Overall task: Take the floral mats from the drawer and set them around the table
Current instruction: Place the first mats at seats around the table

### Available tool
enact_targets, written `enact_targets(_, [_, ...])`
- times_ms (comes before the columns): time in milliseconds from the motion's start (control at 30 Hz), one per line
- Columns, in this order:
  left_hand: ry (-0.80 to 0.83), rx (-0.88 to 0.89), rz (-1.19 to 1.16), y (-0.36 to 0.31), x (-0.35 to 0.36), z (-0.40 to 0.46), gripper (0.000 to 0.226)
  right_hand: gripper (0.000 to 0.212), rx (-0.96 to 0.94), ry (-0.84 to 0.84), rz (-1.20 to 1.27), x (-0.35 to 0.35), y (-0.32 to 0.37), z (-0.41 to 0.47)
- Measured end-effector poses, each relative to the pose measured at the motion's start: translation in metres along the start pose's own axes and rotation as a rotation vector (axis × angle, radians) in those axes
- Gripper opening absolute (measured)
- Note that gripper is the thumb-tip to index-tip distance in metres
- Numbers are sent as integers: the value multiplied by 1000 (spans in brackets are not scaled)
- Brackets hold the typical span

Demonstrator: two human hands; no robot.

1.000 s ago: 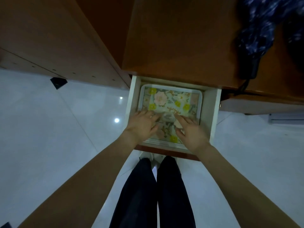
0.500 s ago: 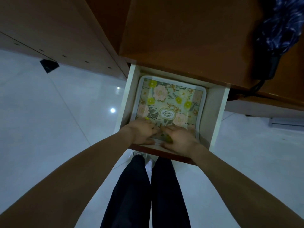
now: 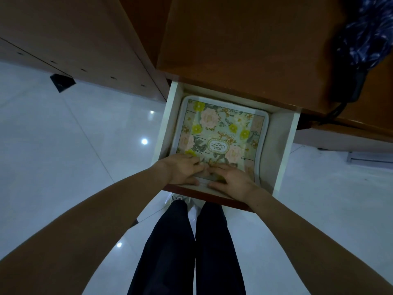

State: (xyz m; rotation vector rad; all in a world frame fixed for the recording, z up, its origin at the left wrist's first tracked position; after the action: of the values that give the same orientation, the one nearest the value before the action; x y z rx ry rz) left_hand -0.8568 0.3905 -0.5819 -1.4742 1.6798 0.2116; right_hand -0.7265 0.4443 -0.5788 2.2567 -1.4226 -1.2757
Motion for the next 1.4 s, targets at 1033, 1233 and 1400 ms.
enact_targets(1033, [-94, -183, 43, 14, -4, -6, 42, 44, -133, -121, -179, -2, 17, 3])
enact_targets(1233, [-314, -257, -104, 17, -10, -24, 55, 50, -63, -91, -71, 2, 14, 5])
enact_targets(1400, [-556, -308, -557, 7, -31, -52, 75, 55, -87, -219, -21, -11, 21, -14])
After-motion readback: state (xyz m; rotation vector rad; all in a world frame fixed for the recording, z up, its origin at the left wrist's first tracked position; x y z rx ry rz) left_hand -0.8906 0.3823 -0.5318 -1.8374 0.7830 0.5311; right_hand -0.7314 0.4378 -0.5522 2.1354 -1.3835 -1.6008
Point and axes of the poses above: each hand's wrist, its own z-axis towards the middle knuckle, its own x-axis out of the palm, y = z × x, the point moved 6 cm from there along z, towards the middle knuckle, and after that the axes turned 1 degree about x, right-handed, at the moved point
